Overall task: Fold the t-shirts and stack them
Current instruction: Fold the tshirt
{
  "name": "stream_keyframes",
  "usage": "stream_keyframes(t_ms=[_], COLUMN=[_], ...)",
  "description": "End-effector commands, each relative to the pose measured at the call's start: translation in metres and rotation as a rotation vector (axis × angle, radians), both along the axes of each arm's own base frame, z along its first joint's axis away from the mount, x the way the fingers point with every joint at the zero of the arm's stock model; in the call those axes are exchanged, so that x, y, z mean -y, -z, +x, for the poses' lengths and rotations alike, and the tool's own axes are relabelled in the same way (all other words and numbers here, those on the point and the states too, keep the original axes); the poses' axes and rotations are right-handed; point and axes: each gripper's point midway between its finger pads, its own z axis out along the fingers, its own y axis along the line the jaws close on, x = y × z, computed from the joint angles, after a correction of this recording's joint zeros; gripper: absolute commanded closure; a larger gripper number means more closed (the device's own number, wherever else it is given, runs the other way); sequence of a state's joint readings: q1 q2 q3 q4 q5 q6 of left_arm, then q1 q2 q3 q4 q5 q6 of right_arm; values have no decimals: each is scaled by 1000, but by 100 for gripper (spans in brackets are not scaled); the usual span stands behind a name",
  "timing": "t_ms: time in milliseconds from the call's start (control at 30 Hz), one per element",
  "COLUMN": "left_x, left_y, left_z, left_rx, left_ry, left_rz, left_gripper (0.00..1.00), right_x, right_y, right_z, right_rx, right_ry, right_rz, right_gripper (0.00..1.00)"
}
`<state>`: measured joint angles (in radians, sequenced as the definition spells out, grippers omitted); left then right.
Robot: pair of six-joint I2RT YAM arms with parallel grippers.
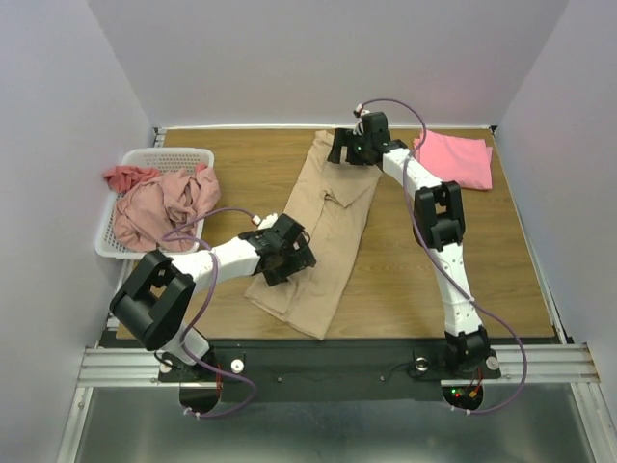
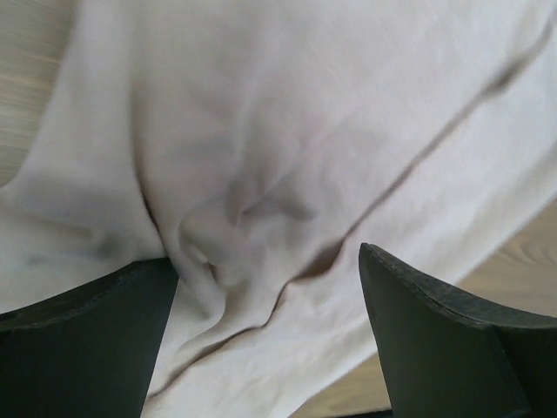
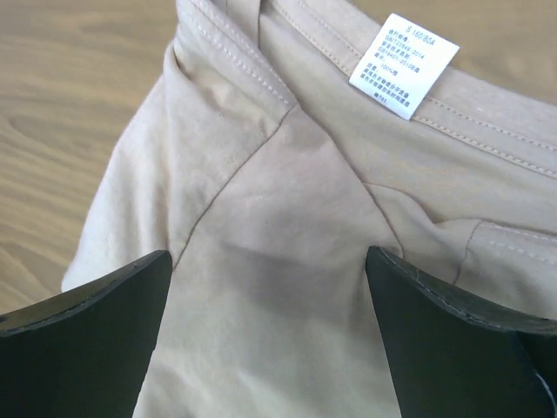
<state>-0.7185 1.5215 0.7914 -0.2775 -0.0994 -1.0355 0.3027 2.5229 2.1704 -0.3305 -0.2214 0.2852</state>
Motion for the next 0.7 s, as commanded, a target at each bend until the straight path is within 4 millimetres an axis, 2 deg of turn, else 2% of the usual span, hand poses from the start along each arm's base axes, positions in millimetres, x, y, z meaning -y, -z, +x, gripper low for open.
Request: stream_keyframes(t_ms=[0, 33, 67, 133, 333, 433, 533, 600, 633, 667], left_x=[23, 29, 37, 51, 86, 95, 101, 97, 100, 92], left_y=[39, 37, 34, 28, 30, 30, 17, 5, -5, -9], left_z=[-69, -69, -71, -74, -88, -96, -96, -92, -81, -78], left_rx=[-311, -308, -303, -292, -303, -292, -245, -210, -157, -138], left_ry=[40, 26, 22, 38, 125, 148, 169, 163, 152, 154], left_rz=[-75, -93, -114, -136, -151, -146, -152, -121, -105, -54], left_gripper=[3, 3, 3, 3, 3, 3, 3, 3, 2, 2], right_x=[-27, -29, -29, -34, -44, -46, -47, -47, -45, -43], right_y=[56, 77, 82, 85, 78, 73, 42, 22, -14, -30], right_z=[-5, -4, -1, 7, 20, 25, 27, 25, 29, 29], right_rx=[-101, -129, -130, -116, -65, -42, 0, 26, 82, 105], right_ry=[-102, -90, -80, -77, -65, -62, -84, -96, -91, -90], right_rz=[55, 60, 64, 85, 156, 169, 172, 164, 164, 163], right_gripper=[0, 0, 0, 0, 0, 0, 0, 0, 0, 0])
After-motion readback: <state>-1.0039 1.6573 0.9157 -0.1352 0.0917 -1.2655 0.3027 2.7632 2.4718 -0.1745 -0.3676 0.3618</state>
